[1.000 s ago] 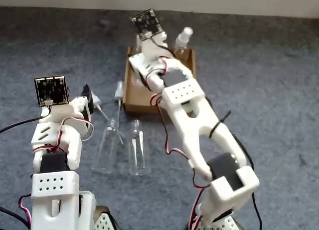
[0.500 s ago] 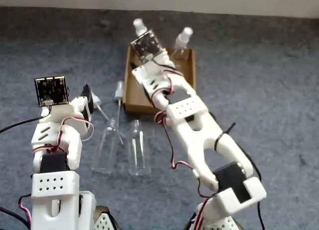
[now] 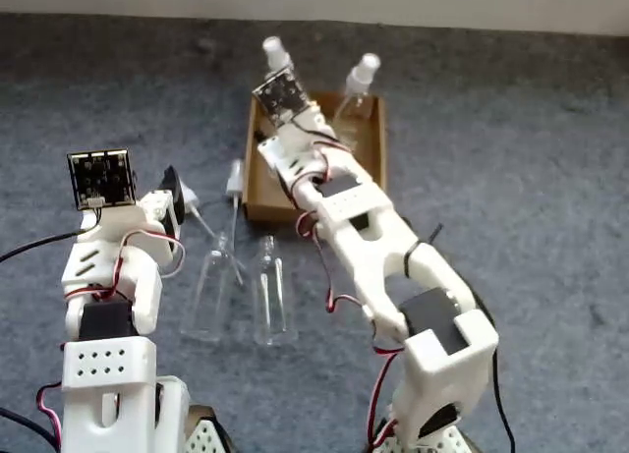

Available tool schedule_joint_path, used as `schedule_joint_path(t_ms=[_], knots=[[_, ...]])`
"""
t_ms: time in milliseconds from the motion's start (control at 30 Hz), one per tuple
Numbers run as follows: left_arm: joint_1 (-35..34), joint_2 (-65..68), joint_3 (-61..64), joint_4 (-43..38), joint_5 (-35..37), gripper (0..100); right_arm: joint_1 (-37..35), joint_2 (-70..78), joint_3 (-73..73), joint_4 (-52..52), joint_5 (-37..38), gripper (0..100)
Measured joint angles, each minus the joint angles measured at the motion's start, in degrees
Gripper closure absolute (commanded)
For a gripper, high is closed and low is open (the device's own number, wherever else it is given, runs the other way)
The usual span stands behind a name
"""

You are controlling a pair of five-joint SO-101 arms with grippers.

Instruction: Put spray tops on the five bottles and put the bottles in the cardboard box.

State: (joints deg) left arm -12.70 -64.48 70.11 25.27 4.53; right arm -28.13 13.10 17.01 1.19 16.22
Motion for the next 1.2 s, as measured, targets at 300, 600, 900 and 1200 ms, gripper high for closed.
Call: schedule_joint_path(t_ms=[300,600,900,1200], knots=[[0.0,0.0,0.0,0.0,0.0,86,0.0,0.09,0.0,-2.11,0.0,99.5],[0.0,0.0,0.0,0.0,0.0,86,0.0,0.09,0.0,-2.29,0.0,96.4],[0.0,0.0,0.0,0.0,0.0,86,-0.09,0.09,0.0,-2.29,0.09,89.6],[0.0,0.0,0.0,0.0,0.0,86,-0.09,0.09,0.0,-2.29,0.09,87.0]])
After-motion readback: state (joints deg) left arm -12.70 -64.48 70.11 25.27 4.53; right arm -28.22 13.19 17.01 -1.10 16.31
